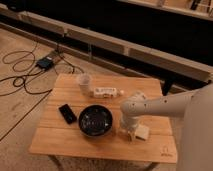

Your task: Place the white sponge in the ceramic cup

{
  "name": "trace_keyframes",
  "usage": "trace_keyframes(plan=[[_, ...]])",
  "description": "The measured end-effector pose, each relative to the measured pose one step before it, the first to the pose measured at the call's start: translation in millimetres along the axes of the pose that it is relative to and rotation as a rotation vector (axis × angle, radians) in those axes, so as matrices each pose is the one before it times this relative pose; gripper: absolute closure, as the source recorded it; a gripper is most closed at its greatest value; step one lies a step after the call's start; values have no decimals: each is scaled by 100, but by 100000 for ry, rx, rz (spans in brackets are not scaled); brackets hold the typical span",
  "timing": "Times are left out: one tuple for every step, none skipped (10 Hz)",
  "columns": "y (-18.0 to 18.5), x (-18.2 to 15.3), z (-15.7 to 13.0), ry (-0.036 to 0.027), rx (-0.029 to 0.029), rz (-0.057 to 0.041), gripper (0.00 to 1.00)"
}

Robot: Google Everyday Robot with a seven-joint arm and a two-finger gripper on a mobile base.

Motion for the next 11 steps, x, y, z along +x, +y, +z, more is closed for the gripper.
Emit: trace_keyframes(plan=[[-9, -942, -119, -1441, -494, 254, 35], [-11, -667, -118, -1127, -411, 293, 35], [10, -1017, -213, -1996, -646, 408, 35], [72, -810, -219, -1728, -699, 229, 35], [192, -775, -185, -1779, -1158, 593, 35], [338, -656, -163, -1611, -1644, 968, 35], [503, -757, -131, -1910, -2257, 1067, 35], [354, -457, -101, -1192, -1323, 476, 35], [155, -391, 12, -1011, -793, 286, 35], [123, -576, -37, -1549, -769, 125, 35], [101, -608, -20, -1631, -771, 204, 35]])
